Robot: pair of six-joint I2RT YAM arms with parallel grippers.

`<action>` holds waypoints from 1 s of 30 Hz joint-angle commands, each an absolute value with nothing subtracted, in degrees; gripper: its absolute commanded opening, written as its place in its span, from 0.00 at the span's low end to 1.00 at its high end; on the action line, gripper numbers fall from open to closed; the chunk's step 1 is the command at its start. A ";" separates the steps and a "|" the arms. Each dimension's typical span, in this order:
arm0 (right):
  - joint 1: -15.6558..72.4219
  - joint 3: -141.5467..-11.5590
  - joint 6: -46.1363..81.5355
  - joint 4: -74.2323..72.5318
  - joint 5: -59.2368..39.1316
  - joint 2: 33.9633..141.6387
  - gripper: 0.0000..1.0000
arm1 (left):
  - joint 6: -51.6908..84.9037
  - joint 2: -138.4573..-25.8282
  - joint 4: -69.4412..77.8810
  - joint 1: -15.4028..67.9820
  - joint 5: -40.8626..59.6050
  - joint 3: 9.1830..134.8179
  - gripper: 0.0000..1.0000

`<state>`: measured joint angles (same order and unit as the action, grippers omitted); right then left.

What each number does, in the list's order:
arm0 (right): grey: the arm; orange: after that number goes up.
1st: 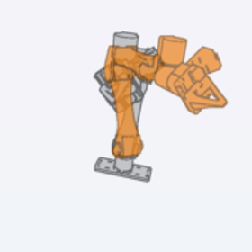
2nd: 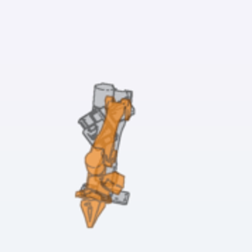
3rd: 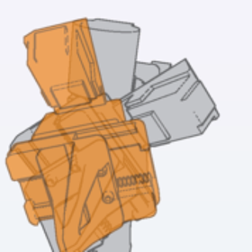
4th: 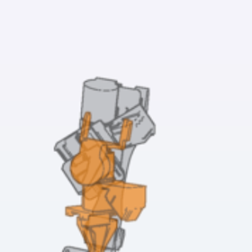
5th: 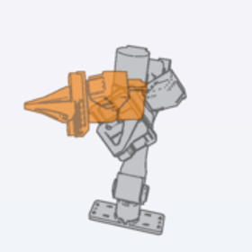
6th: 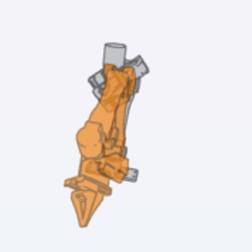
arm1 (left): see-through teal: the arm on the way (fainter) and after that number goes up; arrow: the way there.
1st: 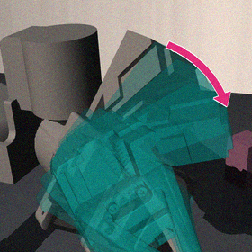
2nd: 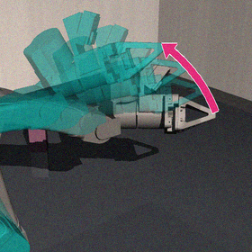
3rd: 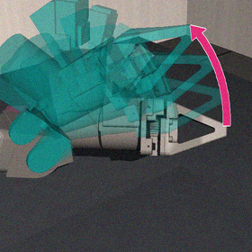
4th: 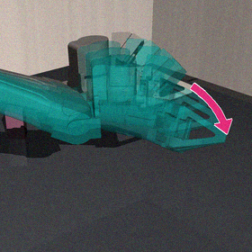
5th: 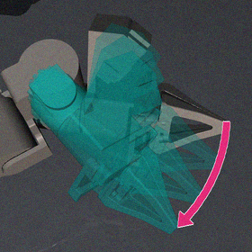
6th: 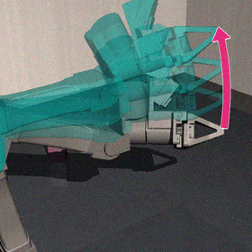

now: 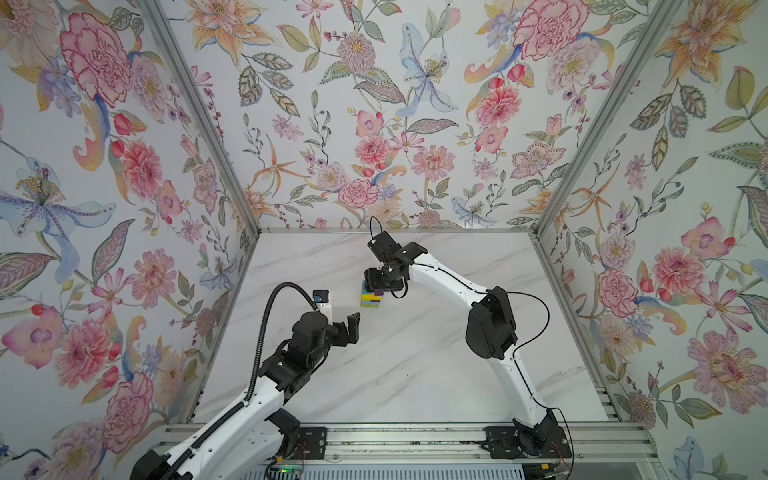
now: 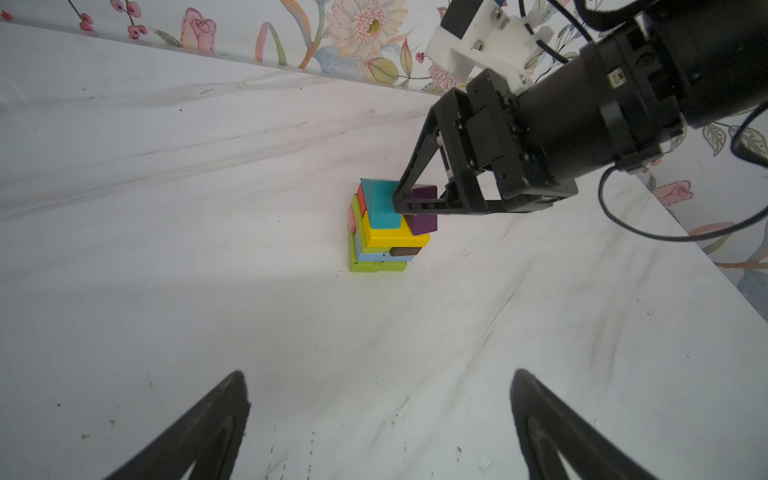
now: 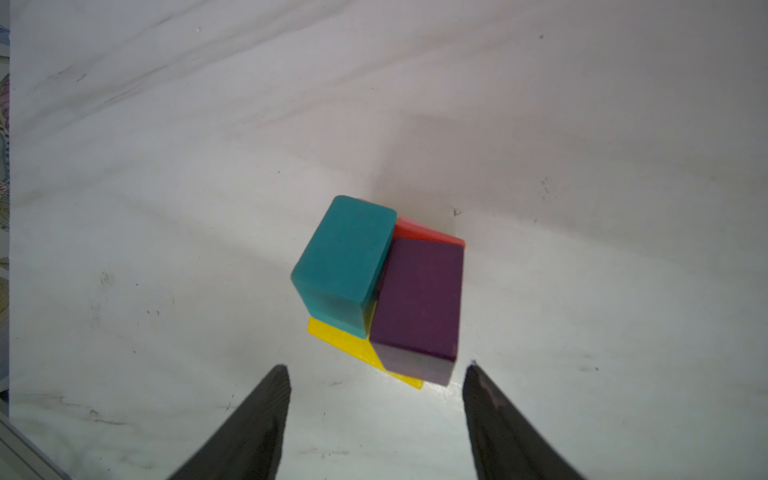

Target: Build the wood block tower

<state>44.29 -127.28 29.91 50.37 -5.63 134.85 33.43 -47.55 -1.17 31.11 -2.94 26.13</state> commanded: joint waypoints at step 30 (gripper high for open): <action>45.08 -131.76 29.02 51.59 -9.22 136.40 0.94 | 32.65 -45.89 -1.23 30.43 -3.06 26.51 0.99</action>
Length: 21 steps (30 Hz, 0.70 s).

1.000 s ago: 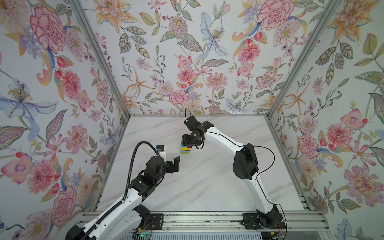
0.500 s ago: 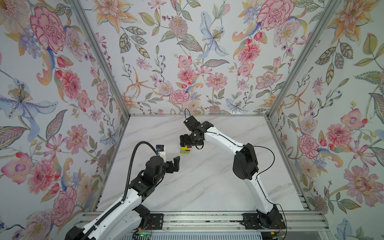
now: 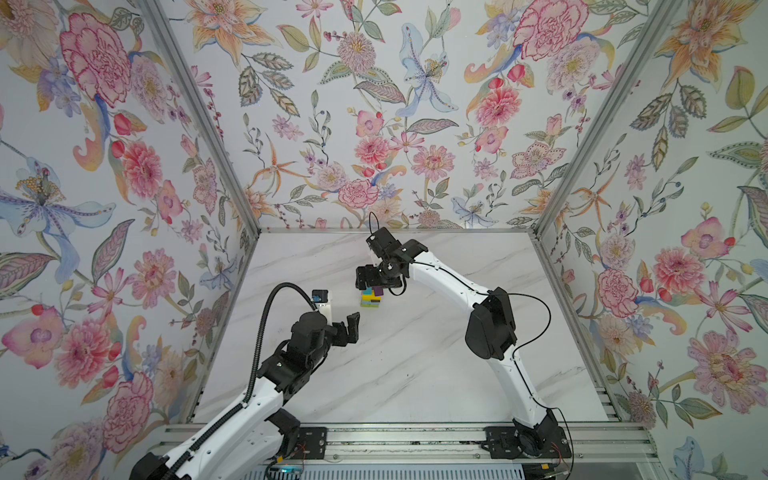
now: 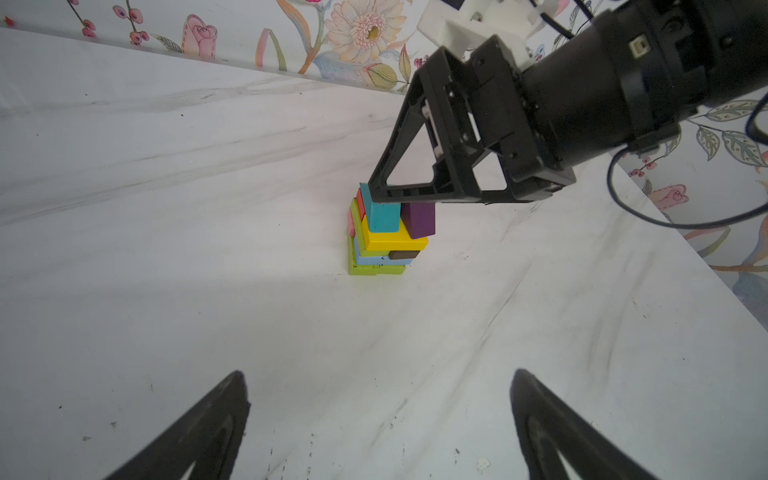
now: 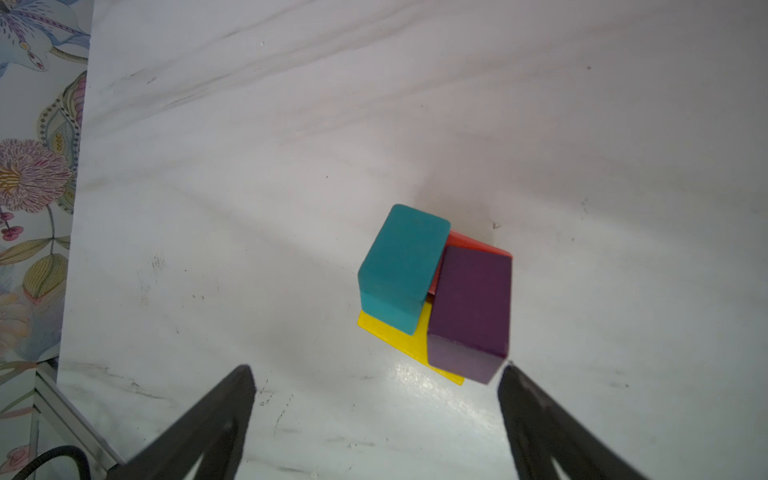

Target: Build the wood block tower

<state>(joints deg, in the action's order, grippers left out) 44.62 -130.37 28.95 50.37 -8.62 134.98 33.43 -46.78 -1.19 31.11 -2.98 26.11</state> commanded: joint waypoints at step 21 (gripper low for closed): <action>44.08 -128.85 28.02 51.59 -7.86 134.60 0.94 | 32.70 -45.35 -1.58 30.37 -3.25 26.44 0.99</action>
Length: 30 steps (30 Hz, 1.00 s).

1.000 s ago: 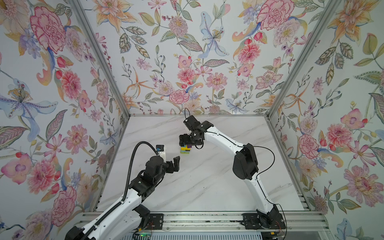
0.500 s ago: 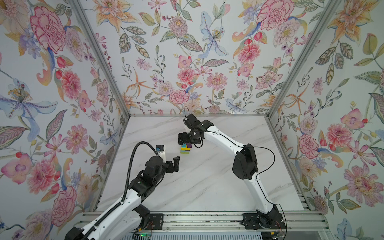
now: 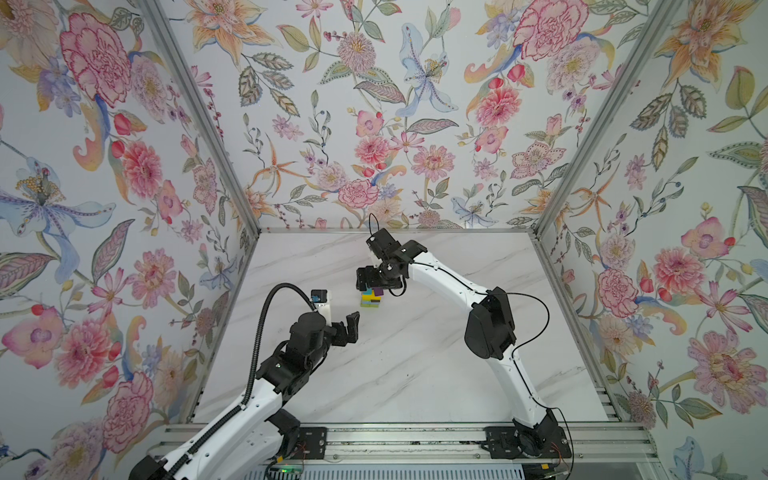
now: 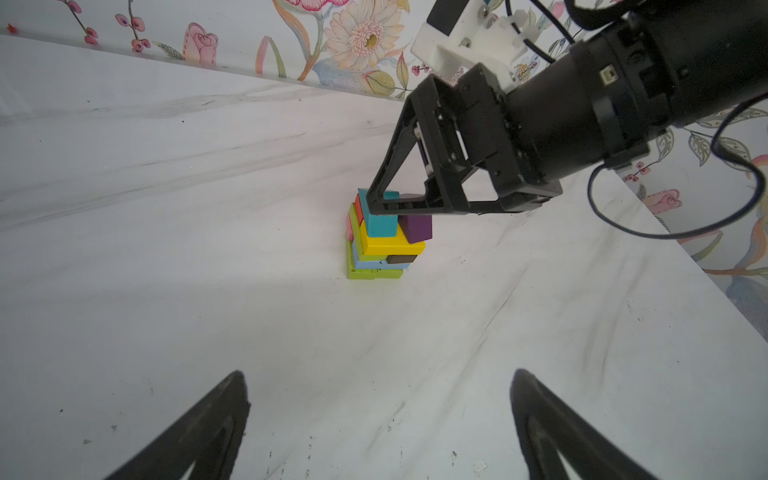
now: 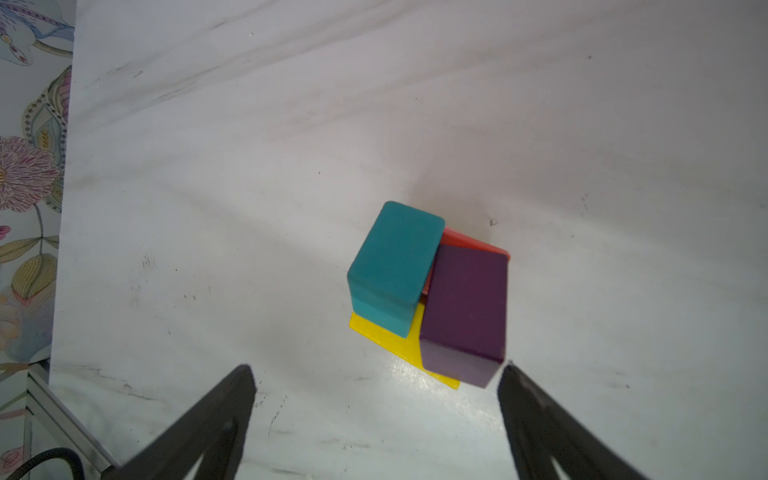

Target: Build the wood block tower

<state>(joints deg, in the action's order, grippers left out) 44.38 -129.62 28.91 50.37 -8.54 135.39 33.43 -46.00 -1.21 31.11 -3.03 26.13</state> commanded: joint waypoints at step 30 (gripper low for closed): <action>43.67 -130.92 27.90 50.77 -10.52 137.99 0.94 | 32.61 -45.62 -1.69 30.40 -3.92 26.52 0.99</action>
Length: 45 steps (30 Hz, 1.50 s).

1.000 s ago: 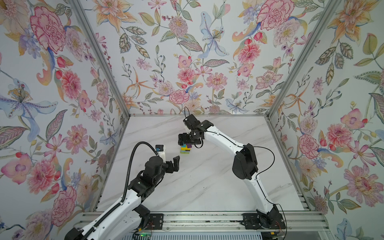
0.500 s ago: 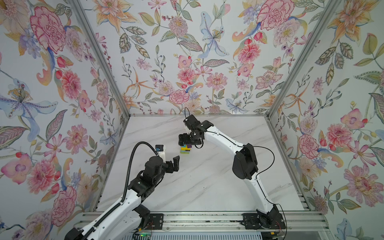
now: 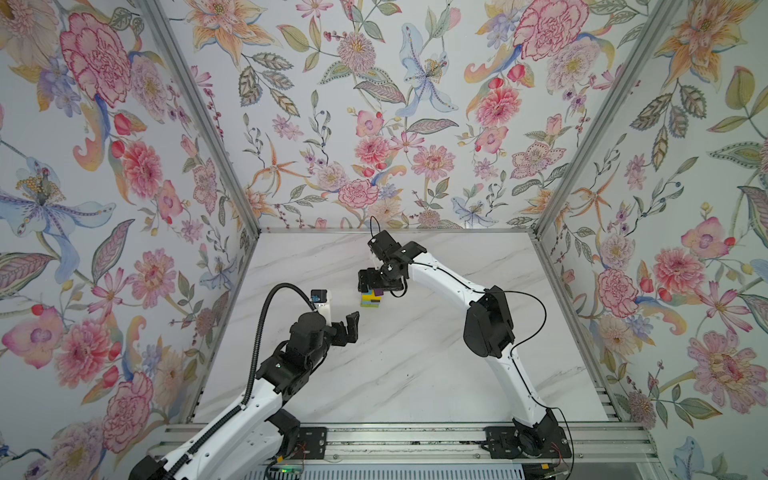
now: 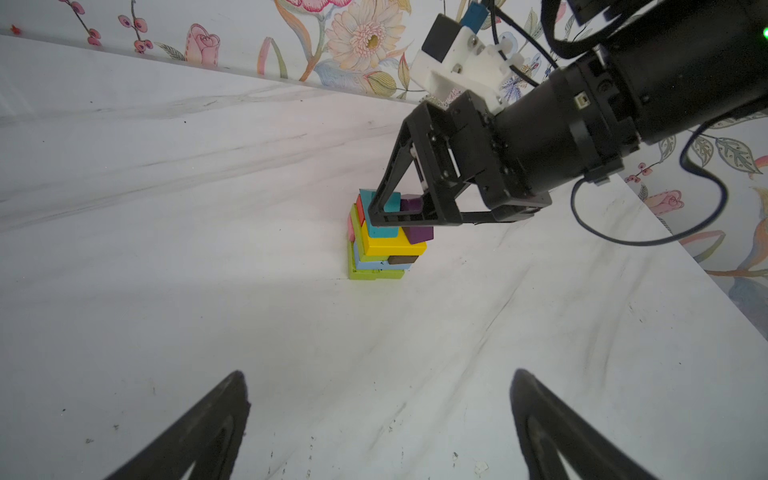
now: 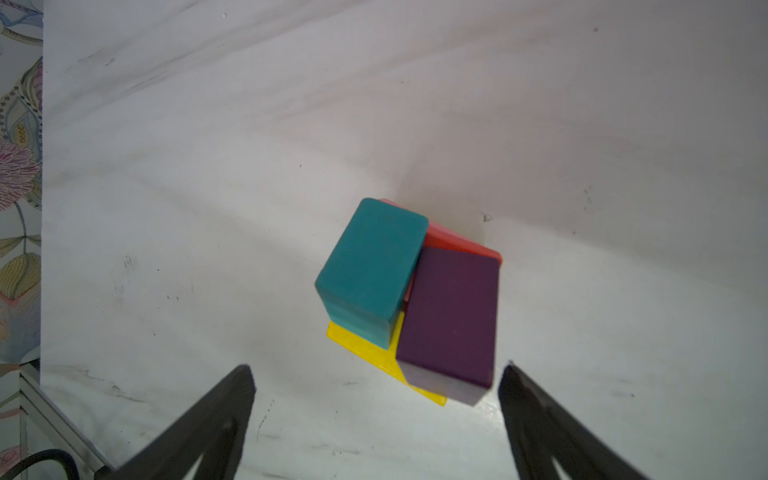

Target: Build the wood block tower

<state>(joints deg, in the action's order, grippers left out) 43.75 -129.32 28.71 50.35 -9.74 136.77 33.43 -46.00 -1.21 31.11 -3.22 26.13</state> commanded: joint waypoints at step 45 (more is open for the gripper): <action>43.99 -133.51 28.83 50.78 -12.33 139.13 0.94 | 32.35 -46.67 -0.79 30.04 -3.38 26.48 0.99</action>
